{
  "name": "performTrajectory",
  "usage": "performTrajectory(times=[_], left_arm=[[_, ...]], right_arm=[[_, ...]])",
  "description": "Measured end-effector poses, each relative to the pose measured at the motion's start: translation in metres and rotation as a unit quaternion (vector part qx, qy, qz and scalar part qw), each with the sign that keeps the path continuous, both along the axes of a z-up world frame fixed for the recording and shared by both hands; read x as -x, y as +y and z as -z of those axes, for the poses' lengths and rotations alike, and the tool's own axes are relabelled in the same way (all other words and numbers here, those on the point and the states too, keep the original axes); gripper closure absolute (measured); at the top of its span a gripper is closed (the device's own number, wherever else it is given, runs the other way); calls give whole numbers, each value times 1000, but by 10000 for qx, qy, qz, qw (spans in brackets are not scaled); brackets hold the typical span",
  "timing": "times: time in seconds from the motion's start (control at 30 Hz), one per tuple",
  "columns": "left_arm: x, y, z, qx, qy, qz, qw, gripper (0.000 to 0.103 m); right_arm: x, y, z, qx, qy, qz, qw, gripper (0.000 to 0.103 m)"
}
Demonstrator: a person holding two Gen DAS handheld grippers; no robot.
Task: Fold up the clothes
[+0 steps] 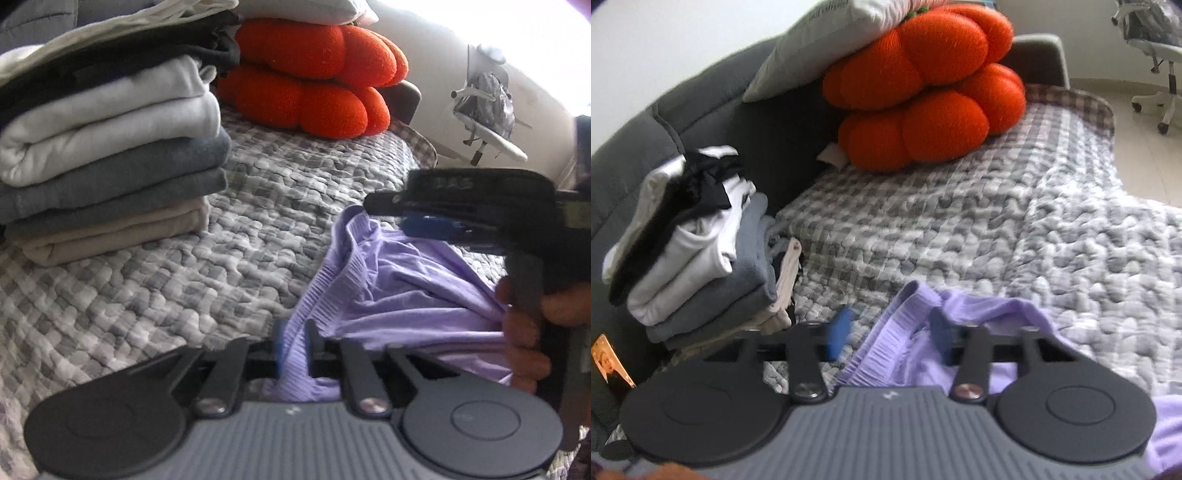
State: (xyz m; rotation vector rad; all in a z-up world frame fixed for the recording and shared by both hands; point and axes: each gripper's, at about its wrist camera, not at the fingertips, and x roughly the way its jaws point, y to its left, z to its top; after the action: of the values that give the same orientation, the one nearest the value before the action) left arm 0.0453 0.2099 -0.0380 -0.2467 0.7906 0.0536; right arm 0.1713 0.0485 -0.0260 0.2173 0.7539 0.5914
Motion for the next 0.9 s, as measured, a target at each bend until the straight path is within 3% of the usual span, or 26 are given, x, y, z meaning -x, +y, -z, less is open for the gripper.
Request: performTrajectory(times=[0.07,0.37,0.9], left_arm=[[0,-5,-3,-34,11,8,10000,66],[2,-25,-19,-188,62,43,9998,46],[-4,-94,-43,-172,-9,672,9976,35]], right_arm=[[3,-6,-4,-6,-3,-1,10000,49],[26,-43,-24,100,-177,127,9997,49],[63,-127,-41,72,-99,738,9972,47]])
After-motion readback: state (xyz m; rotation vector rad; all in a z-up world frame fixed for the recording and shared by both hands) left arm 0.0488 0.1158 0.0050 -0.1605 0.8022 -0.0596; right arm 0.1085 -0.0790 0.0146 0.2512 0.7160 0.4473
